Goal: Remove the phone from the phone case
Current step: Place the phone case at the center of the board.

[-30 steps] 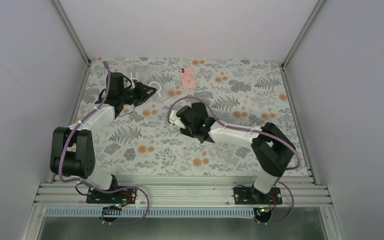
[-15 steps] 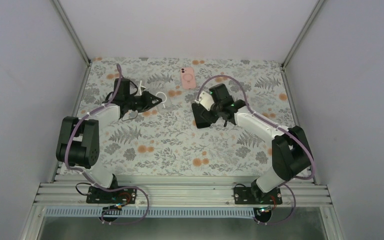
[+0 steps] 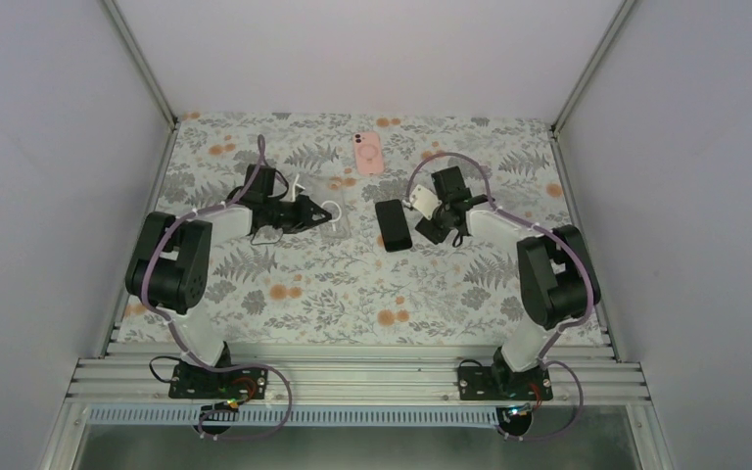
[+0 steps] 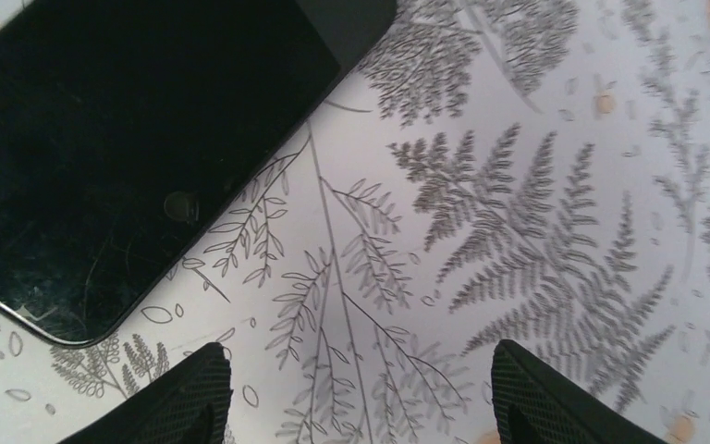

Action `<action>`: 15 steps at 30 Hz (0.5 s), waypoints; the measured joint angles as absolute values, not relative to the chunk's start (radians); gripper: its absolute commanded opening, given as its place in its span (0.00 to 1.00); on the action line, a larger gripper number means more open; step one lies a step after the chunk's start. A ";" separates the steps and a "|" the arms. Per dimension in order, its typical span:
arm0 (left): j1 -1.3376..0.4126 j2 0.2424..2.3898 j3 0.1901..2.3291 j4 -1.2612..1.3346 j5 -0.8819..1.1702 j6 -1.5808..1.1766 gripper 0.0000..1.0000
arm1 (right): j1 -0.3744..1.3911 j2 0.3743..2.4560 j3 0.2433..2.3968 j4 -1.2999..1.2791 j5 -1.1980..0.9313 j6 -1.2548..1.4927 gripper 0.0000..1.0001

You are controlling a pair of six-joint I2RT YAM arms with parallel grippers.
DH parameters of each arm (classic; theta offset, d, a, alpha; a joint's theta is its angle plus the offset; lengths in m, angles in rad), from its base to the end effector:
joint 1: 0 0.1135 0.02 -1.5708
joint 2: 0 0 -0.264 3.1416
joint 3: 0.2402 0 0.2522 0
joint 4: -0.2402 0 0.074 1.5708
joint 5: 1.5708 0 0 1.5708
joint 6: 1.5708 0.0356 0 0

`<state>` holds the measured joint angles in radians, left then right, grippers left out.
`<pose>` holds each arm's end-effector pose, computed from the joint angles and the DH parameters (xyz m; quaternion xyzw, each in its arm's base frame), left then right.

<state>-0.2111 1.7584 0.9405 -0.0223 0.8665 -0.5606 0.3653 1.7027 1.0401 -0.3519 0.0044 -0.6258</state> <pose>0.3319 -0.0989 0.1629 0.0003 0.8609 -0.4853 0.1528 0.3201 0.1222 0.1787 -0.4567 0.8462 -0.0378 0.2720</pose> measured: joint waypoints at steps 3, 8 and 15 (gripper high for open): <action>-0.221 1.785 0.945 -0.030 0.866 -0.554 0.02 | 0.365 1.742 1.031 -0.330 0.005 -0.641 0.65; -0.249 1.829 0.970 -0.038 0.867 -0.534 0.02 | 0.366 1.793 1.012 -0.294 0.002 -0.657 0.65; -0.261 1.883 1.023 -0.051 0.870 -0.519 0.02 | 0.386 1.802 1.009 -0.253 -0.018 -0.662 0.65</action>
